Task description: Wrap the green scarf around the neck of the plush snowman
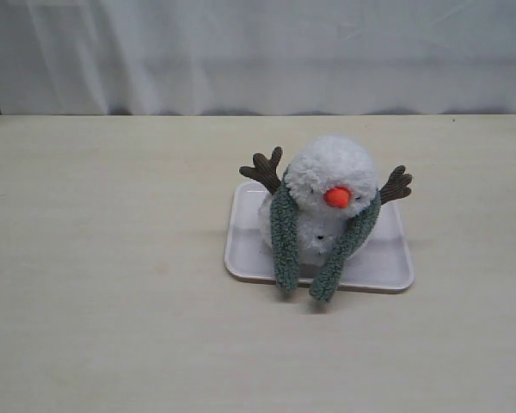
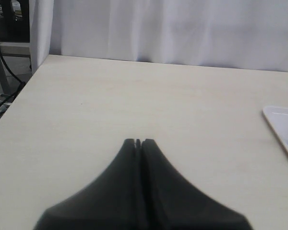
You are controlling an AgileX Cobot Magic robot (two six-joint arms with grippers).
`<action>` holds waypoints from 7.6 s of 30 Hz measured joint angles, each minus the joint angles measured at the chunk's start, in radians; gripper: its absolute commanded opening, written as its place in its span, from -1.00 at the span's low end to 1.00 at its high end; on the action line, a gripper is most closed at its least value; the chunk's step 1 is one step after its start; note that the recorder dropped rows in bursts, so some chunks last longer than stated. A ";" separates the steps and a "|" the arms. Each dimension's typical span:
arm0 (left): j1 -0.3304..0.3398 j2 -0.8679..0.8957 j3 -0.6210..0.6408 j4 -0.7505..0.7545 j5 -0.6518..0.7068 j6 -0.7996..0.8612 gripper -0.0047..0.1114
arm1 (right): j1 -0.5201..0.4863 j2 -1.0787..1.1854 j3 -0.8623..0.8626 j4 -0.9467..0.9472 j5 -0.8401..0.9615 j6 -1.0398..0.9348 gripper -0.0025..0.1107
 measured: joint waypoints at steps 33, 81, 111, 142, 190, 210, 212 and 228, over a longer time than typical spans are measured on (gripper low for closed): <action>0.000 0.000 0.000 0.000 0.000 0.000 -0.92 | -0.383 -0.099 0.078 0.578 -0.371 0.000 -0.14; 0.000 0.000 0.000 0.000 0.000 0.000 -0.92 | -0.618 -0.101 0.384 0.546 -1.114 0.000 -0.14; 0.000 0.000 0.000 0.000 0.000 0.000 -0.92 | -0.618 -0.099 0.706 0.493 -0.717 0.000 -0.14; 0.000 0.000 0.000 0.000 0.000 0.000 -0.92 | -0.618 -0.099 0.706 0.493 -0.624 0.000 -0.14; 0.000 0.000 0.000 0.000 0.000 0.000 -0.92 | -0.618 -0.099 0.706 0.493 -0.624 -0.787 -0.14; 0.000 0.000 0.000 0.000 0.000 0.000 -0.92 | -0.618 -0.099 0.706 0.493 -0.624 -0.787 -0.14; 0.000 0.000 0.000 0.000 0.000 0.000 -0.92 | -0.618 -0.099 0.706 0.493 -0.624 -0.787 -0.14; 0.000 0.000 0.000 0.000 0.000 0.000 -0.92 | -0.618 -0.099 0.706 0.493 -0.624 -0.785 -0.14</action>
